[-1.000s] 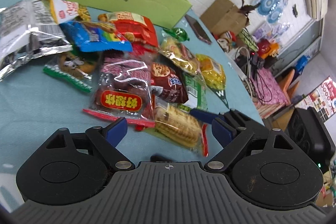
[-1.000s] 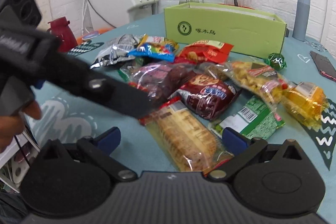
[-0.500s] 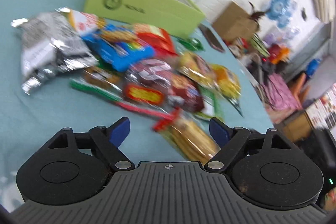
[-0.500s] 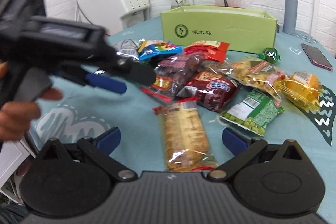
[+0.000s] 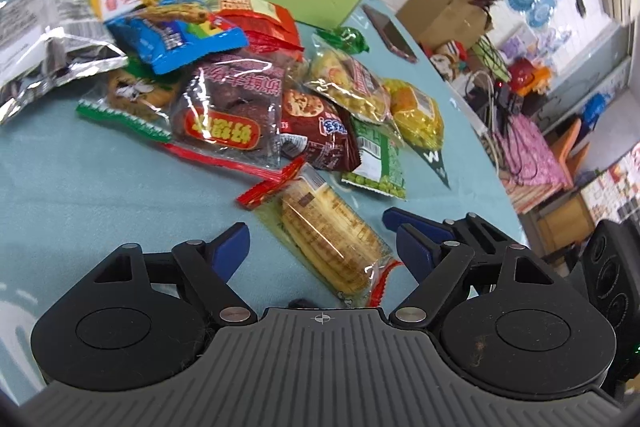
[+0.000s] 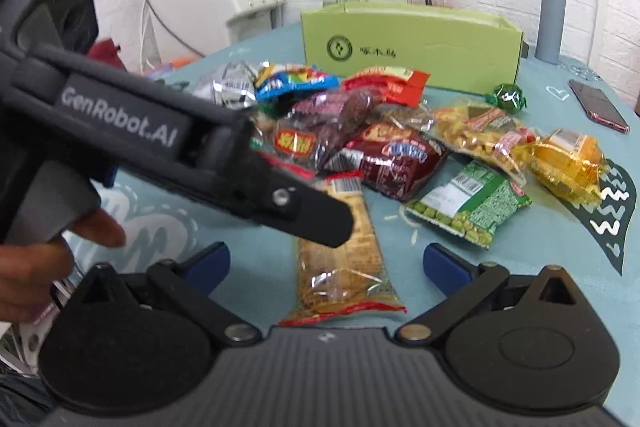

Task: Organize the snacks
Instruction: 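Close the right gripper on the bread roll pack and lift it, then carry the bread roll pack into the box and open the right gripper, then move the right gripper to the green pea snack pack and grasp it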

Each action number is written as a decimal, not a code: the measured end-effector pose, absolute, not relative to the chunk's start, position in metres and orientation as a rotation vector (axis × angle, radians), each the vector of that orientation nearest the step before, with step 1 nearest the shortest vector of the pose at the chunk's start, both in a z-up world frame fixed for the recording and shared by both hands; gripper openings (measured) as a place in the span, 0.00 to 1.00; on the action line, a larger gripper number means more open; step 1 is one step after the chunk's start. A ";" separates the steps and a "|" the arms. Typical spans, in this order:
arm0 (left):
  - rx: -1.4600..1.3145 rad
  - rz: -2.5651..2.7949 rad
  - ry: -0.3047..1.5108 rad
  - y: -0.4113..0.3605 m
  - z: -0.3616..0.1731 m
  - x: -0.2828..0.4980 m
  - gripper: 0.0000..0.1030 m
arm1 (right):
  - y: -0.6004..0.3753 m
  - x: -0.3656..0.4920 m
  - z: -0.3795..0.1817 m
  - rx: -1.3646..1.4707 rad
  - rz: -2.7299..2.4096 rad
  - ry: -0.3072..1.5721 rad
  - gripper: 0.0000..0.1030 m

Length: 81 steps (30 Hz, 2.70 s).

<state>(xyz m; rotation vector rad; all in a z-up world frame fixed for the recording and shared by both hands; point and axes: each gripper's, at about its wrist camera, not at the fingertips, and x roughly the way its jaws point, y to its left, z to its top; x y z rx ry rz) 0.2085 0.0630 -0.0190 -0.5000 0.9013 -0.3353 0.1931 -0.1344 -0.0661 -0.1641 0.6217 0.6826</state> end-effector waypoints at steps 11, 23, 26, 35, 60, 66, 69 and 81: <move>-0.435 -0.344 0.907 0.045 -0.024 0.214 0.21 | -0.129 0.188 -0.068 -0.191 0.682 0.624 0.44; -0.442 -0.378 0.727 0.066 0.042 0.249 0.12 | -0.123 0.230 -0.006 -0.136 0.704 0.476 0.58; -0.420 -0.351 0.674 0.076 0.061 0.287 0.12 | -0.106 0.274 0.010 -0.164 0.706 0.438 0.58; -0.403 -0.270 0.643 0.124 0.081 0.436 0.12 | -0.052 0.442 0.044 -0.199 0.745 0.473 0.57; -0.323 -0.357 0.601 0.089 0.067 0.349 0.76 | -0.164 0.333 0.033 0.037 0.645 0.426 1.00; -0.336 -0.346 0.607 0.077 0.050 0.294 0.77 | -0.188 0.279 0.004 0.147 0.699 0.493 1.00; -0.371 -0.368 0.629 0.073 0.037 0.272 0.77 | -0.191 0.254 -0.017 0.136 0.659 0.534 1.00; -0.266 -0.568 0.836 -0.014 -0.005 0.294 0.52 | -0.186 0.244 -0.057 0.007 0.588 0.621 0.99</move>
